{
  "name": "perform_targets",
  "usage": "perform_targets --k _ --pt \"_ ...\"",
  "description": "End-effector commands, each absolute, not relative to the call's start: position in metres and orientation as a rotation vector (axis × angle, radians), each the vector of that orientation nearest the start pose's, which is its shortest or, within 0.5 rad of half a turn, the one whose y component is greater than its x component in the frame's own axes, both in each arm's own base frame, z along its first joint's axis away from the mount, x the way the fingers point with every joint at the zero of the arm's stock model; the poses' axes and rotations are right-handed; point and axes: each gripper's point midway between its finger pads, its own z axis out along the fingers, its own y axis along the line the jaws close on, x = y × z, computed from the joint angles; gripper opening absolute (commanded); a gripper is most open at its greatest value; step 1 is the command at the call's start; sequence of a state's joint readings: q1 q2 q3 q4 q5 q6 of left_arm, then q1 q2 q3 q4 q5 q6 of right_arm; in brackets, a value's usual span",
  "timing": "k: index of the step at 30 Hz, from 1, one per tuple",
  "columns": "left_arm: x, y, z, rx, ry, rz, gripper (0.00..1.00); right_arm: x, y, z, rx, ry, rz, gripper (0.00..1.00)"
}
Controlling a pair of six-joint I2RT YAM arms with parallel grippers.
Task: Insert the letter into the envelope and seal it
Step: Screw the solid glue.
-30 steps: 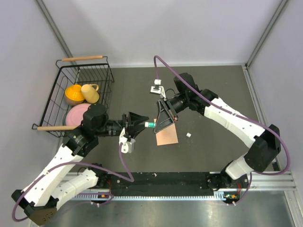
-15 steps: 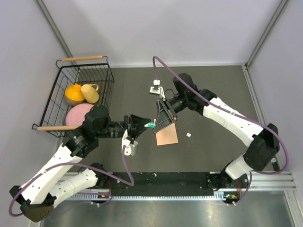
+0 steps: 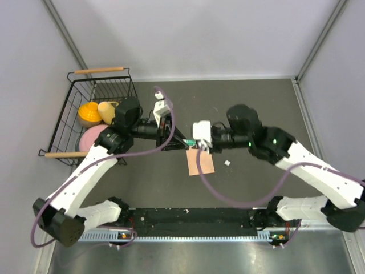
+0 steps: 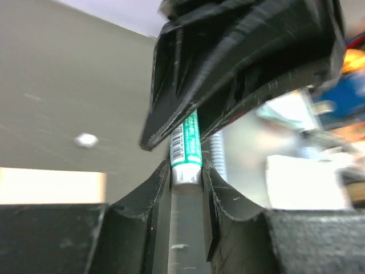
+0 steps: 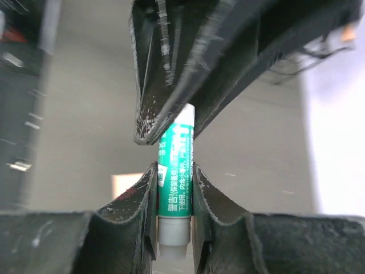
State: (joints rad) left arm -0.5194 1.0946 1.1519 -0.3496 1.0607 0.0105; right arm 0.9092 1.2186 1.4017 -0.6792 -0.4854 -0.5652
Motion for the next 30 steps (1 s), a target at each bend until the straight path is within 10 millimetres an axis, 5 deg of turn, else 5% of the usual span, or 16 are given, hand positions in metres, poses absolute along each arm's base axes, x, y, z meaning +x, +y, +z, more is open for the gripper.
perform_targets --k 1,2,4,8,11,12,13,15,16,17,18,19,22,26,30 --pt "0.164 -0.279 0.347 0.855 1.802 -1.942 0.00 0.198 0.317 0.347 -1.626 0.796 0.063 0.00" --pt "0.165 -0.281 0.344 0.733 1.889 -2.050 0.00 0.200 0.318 0.332 -1.634 0.775 0.015 0.00" --pt "0.173 -0.283 0.325 0.553 1.935 -2.119 0.00 0.201 0.318 0.356 -1.545 0.666 -0.082 0.00" --pt "0.182 -0.276 0.325 0.344 2.008 -2.168 0.06 0.202 0.313 0.348 -1.546 0.720 -0.082 0.00" --pt "0.185 -0.262 0.337 0.474 1.867 -2.081 0.40 0.198 0.304 0.333 -1.587 0.902 0.050 0.00" --pt "0.194 -0.252 0.339 0.470 1.848 -2.036 0.53 0.185 0.310 0.326 -1.589 0.975 0.233 0.00" --pt "0.201 -0.245 0.344 0.543 1.778 -1.946 0.64 0.181 0.309 0.336 -1.571 1.025 0.322 0.00" --pt "0.209 -0.224 0.344 0.564 1.760 -1.810 0.89 0.171 0.303 0.306 -1.600 1.261 0.573 0.00" --pt "0.218 -0.217 0.350 0.764 1.593 -1.573 0.97 0.169 0.305 0.315 -1.576 1.315 0.657 0.00" --pt "0.218 -0.212 0.354 0.832 1.533 -1.412 0.99 0.172 0.294 0.305 -1.552 1.451 0.732 0.00" --pt "0.212 -0.205 0.344 0.855 1.622 -1.297 0.99 0.152 0.300 0.308 -1.525 1.523 0.953 0.00" --pt "0.217 -0.200 0.345 1.106 1.385 -0.948 0.99 0.155 0.306 0.306 -1.490 1.607 1.057 0.00" --pt "0.218 -0.197 0.329 1.349 1.114 -0.521 0.99 0.137 0.311 0.308 -1.351 1.824 1.491 0.00" --pt "0.182 -0.210 0.322 1.546 0.757 -0.276 0.95 0.125 0.318 0.315 -1.195 2.010 1.841 0.00" --pt "0.173 -0.221 0.319 1.614 0.674 -0.238 0.83 0.127 0.326 0.318 -1.101 2.064 2.016 0.00"
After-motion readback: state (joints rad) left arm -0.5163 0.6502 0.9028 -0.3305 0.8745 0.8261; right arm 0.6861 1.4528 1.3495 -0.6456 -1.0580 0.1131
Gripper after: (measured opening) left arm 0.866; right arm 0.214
